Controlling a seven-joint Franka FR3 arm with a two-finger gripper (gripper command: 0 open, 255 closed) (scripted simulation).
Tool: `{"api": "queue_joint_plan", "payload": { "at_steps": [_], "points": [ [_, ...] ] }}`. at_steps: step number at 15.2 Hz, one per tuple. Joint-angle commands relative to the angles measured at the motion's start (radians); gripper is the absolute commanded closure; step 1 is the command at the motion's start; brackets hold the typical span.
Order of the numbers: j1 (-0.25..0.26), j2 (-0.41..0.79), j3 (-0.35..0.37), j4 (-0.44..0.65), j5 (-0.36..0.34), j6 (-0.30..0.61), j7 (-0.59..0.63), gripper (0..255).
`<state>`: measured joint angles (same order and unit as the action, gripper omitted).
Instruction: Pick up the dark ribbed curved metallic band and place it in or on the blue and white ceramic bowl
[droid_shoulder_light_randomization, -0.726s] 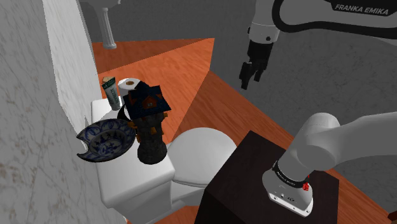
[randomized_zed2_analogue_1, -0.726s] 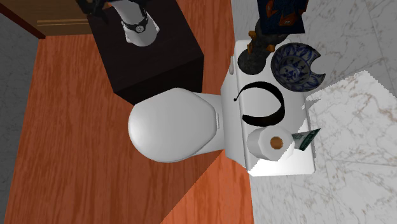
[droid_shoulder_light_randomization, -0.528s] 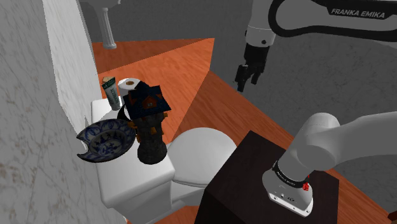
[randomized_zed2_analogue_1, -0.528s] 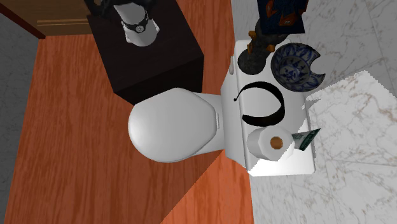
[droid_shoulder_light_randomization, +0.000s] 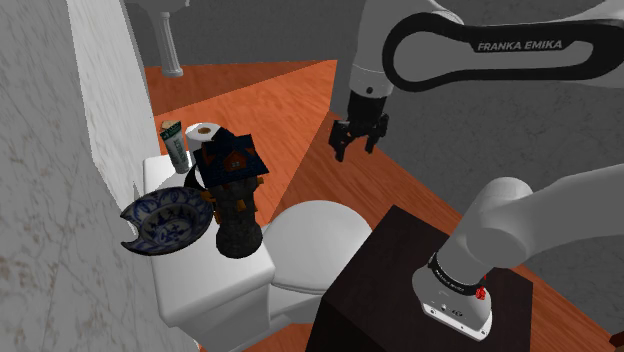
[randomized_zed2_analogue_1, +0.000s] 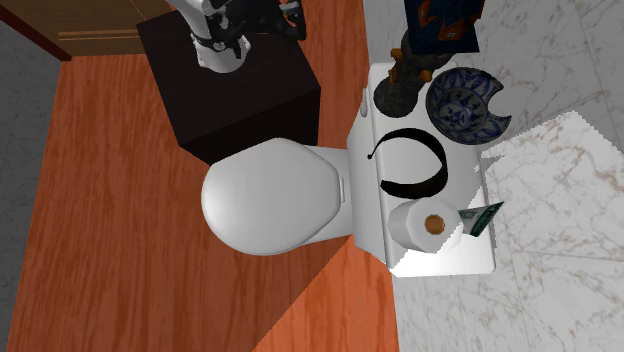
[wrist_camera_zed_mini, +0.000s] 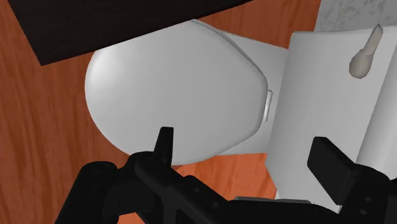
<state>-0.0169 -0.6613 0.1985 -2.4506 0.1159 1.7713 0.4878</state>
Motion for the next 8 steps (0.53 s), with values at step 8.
{"api": "queue_joint_plan", "payload": {
  "at_steps": [8],
  "points": [
    [-0.045,0.269,0.195,0.09,0.04,0.259,0.383,0]
  ]
}}
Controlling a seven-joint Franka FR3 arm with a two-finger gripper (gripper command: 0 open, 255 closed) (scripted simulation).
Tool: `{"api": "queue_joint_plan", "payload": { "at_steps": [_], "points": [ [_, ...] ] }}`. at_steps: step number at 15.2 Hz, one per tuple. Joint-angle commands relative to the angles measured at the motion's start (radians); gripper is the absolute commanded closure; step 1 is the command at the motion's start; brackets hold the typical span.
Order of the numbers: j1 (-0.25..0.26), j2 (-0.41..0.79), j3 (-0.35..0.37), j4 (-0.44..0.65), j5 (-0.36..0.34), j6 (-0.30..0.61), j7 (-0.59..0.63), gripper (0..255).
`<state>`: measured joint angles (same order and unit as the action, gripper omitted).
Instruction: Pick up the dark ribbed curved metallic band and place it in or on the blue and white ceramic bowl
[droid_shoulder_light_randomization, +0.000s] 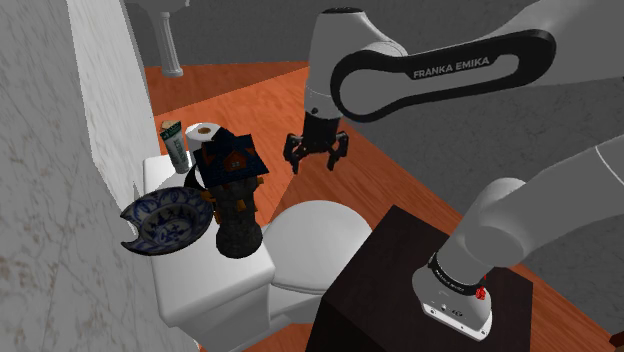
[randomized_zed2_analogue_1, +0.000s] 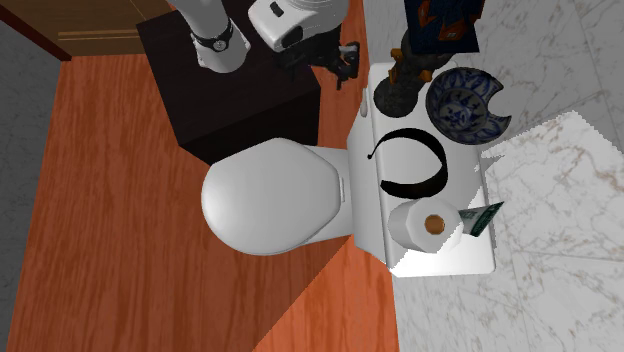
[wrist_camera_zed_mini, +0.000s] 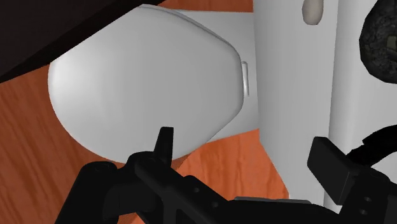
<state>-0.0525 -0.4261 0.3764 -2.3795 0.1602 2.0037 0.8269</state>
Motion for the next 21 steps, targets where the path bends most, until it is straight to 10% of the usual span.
{"api": "queue_joint_plan", "payload": {
  "at_steps": [1,13,21],
  "points": [
    [-0.018,0.07,0.038,0.037,-0.012,0.052,0.089,0],
    [-0.056,0.554,0.162,0.366,-0.314,0.231,0.676,0],
    [-0.042,0.62,0.146,0.339,-0.367,0.314,0.711,0]
  ]
}}
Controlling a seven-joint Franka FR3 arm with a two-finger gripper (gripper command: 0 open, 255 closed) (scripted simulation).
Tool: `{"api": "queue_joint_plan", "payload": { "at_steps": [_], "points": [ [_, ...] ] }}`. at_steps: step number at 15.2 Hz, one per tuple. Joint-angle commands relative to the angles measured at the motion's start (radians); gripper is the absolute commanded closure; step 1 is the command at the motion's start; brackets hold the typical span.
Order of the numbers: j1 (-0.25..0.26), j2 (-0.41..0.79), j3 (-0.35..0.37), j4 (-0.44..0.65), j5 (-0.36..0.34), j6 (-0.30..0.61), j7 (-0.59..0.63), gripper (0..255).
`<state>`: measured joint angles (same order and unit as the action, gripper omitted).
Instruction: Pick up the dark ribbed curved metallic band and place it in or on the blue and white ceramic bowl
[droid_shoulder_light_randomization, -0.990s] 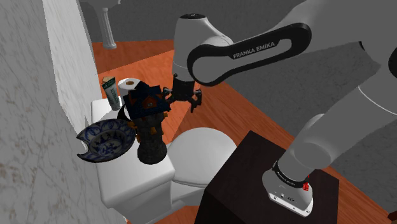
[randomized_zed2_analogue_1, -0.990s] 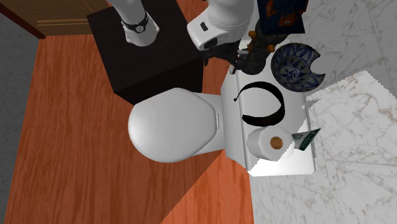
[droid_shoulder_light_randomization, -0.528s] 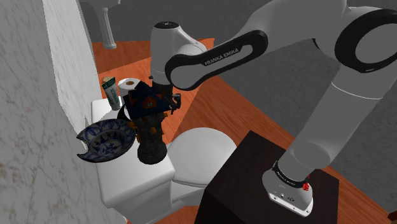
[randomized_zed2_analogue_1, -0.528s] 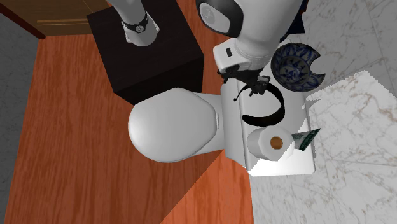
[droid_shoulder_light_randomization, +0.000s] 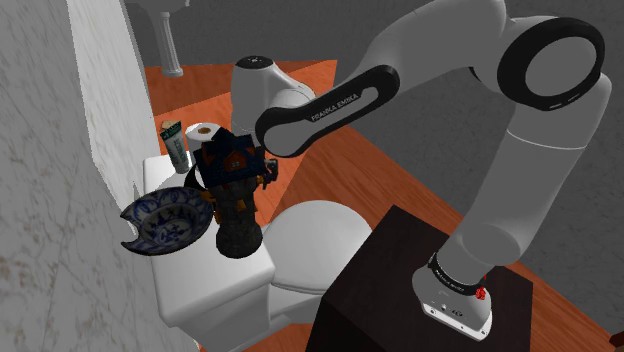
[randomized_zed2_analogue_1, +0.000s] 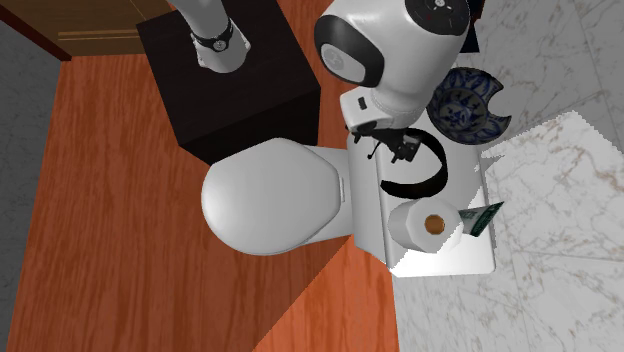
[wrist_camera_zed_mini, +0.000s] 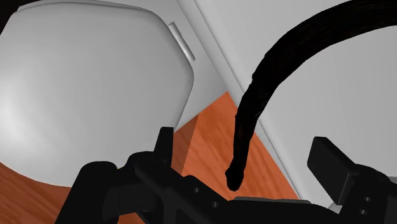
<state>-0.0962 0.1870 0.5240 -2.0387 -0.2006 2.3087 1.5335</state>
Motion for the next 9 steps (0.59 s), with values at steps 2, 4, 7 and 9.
{"api": "queue_joint_plan", "payload": {
  "at_steps": [2,4,7,9],
  "points": [
    [0.001,0.007,-0.002,-0.002,-0.006,0.009,0.004,0],
    [0.001,0.007,-0.002,-0.002,-0.006,0.009,0.004,0],
    [0.001,0.007,-0.002,-0.002,-0.006,0.009,0.004,0],
    [0.001,0.007,-0.002,-0.002,-0.006,0.009,0.004,255]
  ]
}}
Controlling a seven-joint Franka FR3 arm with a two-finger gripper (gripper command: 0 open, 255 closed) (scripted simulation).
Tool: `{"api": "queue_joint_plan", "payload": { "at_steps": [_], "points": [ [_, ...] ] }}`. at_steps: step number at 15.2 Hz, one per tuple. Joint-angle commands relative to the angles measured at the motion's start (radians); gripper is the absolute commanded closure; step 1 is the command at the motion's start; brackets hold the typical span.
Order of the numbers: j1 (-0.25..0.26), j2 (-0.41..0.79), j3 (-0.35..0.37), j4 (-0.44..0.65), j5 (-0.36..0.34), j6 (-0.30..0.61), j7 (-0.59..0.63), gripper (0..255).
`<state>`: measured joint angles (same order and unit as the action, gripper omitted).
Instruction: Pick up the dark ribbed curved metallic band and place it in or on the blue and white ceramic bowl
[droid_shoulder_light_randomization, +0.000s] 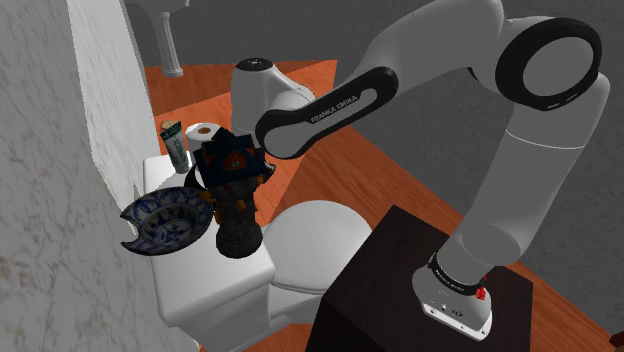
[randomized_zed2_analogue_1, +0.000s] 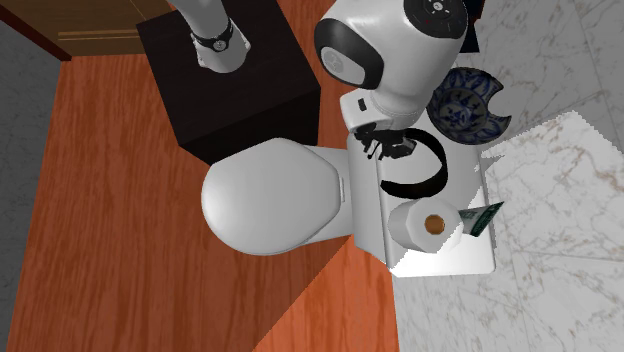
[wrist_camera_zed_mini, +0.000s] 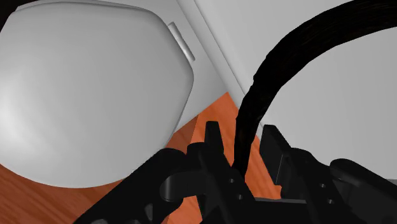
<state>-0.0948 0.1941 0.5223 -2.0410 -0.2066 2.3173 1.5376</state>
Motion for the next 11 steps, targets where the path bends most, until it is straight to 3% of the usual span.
{"api": "queue_joint_plan", "payload": {
  "at_steps": [1,11],
  "points": [
    [0.0,0.0,0.0,0.0,0.0,0.0,0.0,255],
    [-0.004,-0.022,0.005,0.017,0.019,-0.035,-0.014,255]
  ]
}}
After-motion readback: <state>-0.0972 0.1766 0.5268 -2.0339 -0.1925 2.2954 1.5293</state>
